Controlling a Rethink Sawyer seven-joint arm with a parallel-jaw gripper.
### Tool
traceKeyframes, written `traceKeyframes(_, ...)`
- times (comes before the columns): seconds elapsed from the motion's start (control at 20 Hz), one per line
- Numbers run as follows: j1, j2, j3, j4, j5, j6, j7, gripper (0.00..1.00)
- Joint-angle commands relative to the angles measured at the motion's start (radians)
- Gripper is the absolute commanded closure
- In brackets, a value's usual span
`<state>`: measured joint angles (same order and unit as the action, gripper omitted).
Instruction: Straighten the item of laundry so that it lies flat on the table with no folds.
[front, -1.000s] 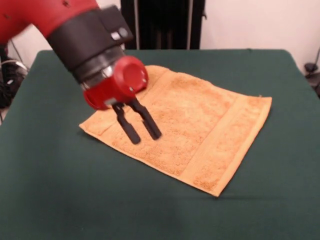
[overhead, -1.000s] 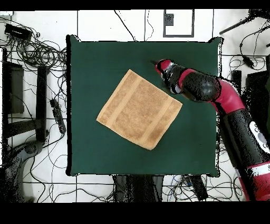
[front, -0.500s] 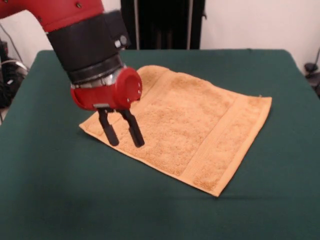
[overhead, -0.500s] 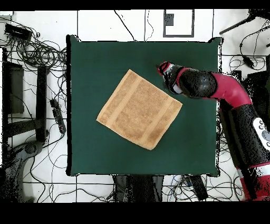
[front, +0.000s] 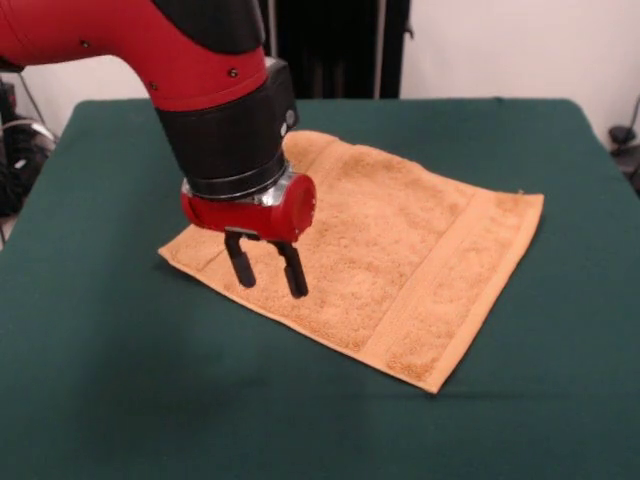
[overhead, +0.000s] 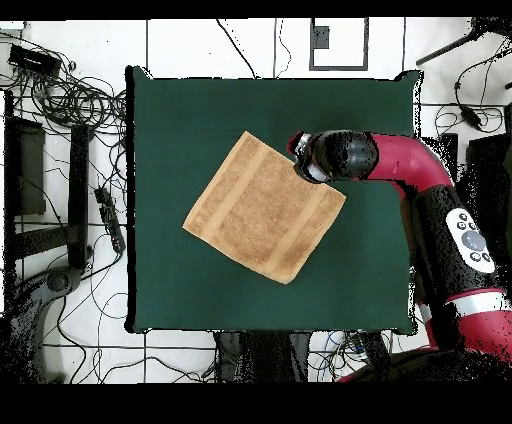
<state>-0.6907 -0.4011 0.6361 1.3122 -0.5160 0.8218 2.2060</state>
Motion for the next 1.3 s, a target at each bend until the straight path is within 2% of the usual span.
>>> traceKeyframes(0.05,0.052,-0.021,-0.1,-0.002,0.075,0.28,0.001,0.0)
traceKeyframes(0.3,0.051,-0.149,-0.103,0.067,0.112,0.334,0.024,0.0)
traceKeyframes(0.5,0.057,-0.194,-0.11,0.061,0.148,0.443,0.023,0.0)
traceKeyframes(0.7,0.065,-0.162,-0.114,0.04,0.212,0.52,0.054,0.0)
traceKeyframes(1.05,0.076,-0.047,-0.108,0.031,0.321,0.523,0.078,0.0)
traceKeyframes(1.3,0.082,-0.038,-0.113,0.071,0.395,0.518,0.091,0.0)
